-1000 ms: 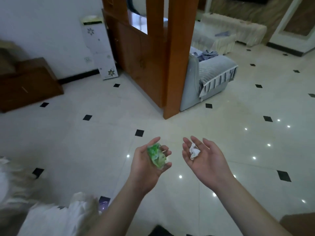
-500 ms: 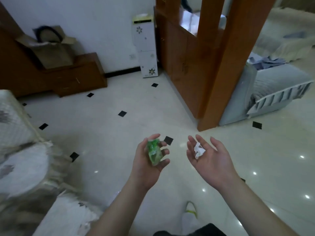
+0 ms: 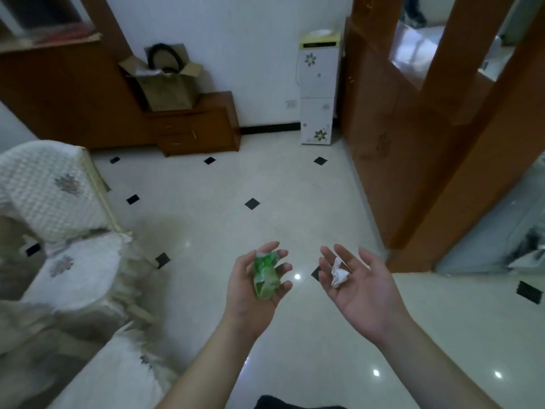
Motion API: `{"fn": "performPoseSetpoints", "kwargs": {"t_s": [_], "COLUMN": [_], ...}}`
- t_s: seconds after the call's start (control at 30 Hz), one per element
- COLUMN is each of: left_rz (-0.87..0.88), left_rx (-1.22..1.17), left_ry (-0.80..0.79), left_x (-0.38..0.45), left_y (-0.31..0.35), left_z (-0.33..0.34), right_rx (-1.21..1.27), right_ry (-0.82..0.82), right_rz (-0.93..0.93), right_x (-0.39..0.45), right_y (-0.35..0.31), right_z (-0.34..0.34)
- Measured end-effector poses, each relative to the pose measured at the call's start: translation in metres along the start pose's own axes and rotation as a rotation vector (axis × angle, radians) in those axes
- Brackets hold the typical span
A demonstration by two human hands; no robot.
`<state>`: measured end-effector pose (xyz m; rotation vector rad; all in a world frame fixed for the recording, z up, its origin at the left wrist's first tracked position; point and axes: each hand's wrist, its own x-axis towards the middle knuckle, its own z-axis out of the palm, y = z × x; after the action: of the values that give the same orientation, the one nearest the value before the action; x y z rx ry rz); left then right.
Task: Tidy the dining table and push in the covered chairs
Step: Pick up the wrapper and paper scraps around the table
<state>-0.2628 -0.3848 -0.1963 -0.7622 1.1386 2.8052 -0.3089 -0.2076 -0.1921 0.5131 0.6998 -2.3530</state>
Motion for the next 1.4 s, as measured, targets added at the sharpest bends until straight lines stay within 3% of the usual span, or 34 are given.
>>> {"fn": "performPoseSetpoints", "kwargs": {"t_s": [0.5,0.7,1.4], "left_rz": [0.169,0.206,0.226], "left_rx": [-0.225,-0.23,-0.152], "left_ry": [0.175,0.172,0.273], "left_x": [0.142,0.202,0.462], "left_y": [0.146,0.206,0.317], "left_z": [-0.071,-0.07,0.024], "right_rx": [-0.226,-0.214,-0.212], "right_ry": [-0.09,-0.109,-0.23], "right_rz": [0.198,0.208,0.312], "right_x": [0.222,0.294,0.552], "right_y": [0.026,0.02,-0.139], "right_z": [0.143,0.196,0.303]}}
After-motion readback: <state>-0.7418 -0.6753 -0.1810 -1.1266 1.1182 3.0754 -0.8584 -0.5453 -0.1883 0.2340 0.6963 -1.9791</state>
